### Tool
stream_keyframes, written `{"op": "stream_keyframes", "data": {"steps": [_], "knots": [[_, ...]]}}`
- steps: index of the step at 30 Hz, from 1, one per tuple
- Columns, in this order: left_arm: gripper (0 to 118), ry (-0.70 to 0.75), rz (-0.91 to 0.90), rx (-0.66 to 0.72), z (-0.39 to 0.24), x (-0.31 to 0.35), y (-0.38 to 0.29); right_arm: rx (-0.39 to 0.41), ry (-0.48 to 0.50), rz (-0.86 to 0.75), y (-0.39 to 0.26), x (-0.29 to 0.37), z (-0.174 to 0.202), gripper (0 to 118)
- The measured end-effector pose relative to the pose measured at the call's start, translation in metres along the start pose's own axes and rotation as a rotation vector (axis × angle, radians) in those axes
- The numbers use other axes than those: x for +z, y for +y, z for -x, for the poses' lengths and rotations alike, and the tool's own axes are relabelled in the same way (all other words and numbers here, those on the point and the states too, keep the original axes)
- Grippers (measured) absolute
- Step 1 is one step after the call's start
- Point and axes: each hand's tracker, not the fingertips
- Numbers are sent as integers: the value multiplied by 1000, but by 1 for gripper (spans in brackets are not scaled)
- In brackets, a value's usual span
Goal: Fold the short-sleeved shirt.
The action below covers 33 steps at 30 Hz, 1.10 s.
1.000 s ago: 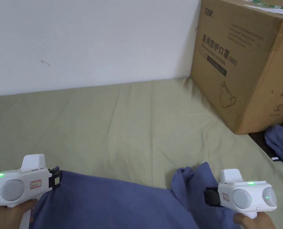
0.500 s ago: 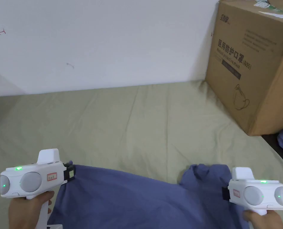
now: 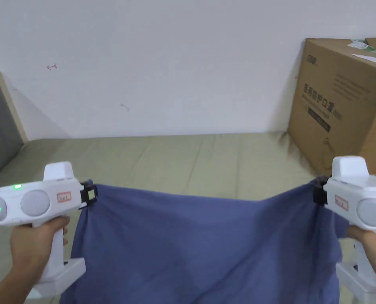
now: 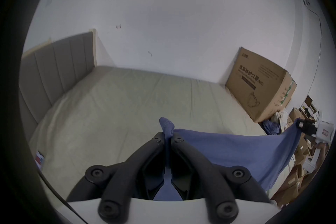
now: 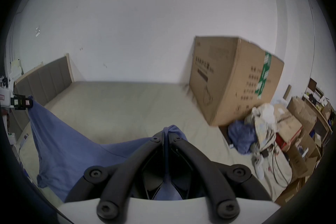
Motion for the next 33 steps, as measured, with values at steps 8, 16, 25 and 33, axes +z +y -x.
{"op": "stream_keyframes", "data": {"steps": [8,16,25,33], "knots": [[2,50,-190,-45,-5,50,111,15,12,-206,114,9,14,1],[2,101,-324,-68,-17,70,197,2,11,-370,207,11,11,1],[2,122,-382,-75,-23,40,219,-28,16,-434,228,9,22,1],[2,114,-270,-63,-12,-36,168,-34,47,-352,176,-48,17,1]]}}
